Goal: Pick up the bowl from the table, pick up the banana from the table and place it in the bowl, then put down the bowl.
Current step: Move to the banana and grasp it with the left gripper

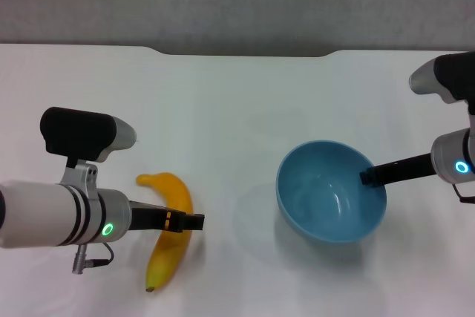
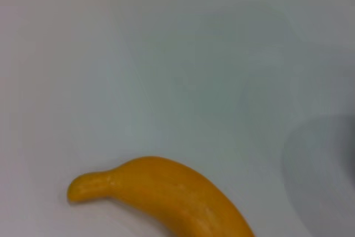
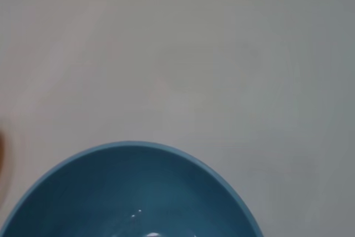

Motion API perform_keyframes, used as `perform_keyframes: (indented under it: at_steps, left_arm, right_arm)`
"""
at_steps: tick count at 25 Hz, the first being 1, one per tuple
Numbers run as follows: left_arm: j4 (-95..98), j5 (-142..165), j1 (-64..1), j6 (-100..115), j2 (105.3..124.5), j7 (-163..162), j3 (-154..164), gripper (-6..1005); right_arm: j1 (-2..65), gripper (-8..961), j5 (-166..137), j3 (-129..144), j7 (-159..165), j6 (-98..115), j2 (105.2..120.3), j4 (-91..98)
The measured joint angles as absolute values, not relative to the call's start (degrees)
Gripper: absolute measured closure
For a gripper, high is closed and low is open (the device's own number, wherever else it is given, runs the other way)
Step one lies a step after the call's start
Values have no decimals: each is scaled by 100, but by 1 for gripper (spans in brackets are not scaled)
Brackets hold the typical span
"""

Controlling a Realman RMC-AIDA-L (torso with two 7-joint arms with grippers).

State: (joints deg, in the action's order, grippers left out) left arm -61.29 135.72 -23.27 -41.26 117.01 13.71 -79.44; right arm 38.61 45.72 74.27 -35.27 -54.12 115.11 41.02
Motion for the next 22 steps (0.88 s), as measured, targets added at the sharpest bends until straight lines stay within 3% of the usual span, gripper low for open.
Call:
perform_keyframes:
  at_steps: [22]
  left_arm:
    - [-5671,13541,-2398,-3753,11697,1404,-7832,127]
  right_arm:
    - [3857,932,4585,7427,-3531,-5500,11504,4333]
